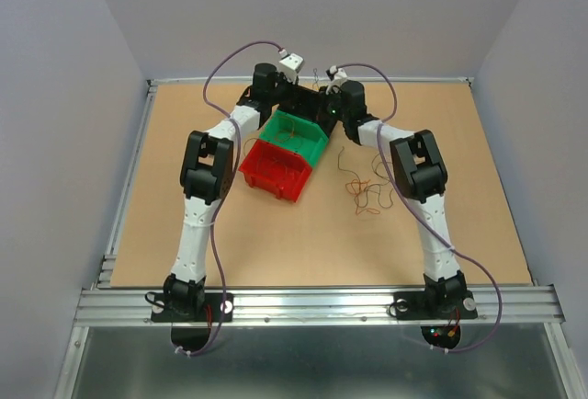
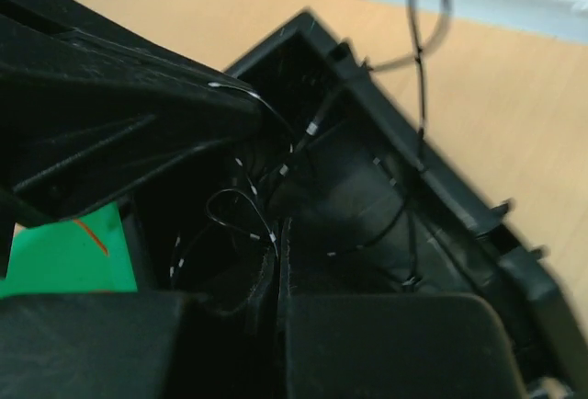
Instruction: Untangle the cables
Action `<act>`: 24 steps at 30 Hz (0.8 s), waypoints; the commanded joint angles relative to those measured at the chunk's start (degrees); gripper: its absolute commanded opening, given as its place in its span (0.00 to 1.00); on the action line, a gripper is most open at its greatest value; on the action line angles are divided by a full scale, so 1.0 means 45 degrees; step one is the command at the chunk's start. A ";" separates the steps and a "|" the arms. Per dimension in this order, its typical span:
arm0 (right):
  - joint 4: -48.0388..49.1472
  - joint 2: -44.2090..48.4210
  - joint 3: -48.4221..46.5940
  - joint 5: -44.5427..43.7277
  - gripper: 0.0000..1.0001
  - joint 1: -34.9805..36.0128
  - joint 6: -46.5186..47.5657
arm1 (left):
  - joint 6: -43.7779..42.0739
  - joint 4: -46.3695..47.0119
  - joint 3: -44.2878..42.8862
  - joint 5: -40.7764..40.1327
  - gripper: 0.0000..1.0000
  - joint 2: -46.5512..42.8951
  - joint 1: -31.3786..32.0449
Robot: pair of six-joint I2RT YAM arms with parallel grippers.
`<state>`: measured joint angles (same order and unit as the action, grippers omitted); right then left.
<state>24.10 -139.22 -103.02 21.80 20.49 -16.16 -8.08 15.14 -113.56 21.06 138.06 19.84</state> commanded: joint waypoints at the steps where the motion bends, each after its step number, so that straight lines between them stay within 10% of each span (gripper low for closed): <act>1: -0.1390 0.0350 0.0138 -0.0371 0.01 0.0407 0.1170 | -0.0763 -0.0512 0.0389 0.0380 0.00 -0.1109 0.0475; 12: -0.3712 0.0878 0.0315 -0.2323 0.01 0.0407 0.0976 | -0.2345 -0.2406 0.1328 -0.0947 0.00 -0.1440 0.0768; 24: -0.4789 0.3202 0.2522 -0.2463 0.06 0.0407 0.1189 | -0.0276 0.1049 0.7362 0.0144 0.00 -0.5383 0.0416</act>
<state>3.99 -129.84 -93.76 12.16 22.55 -11.73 -12.40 14.24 -85.47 19.88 120.97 21.96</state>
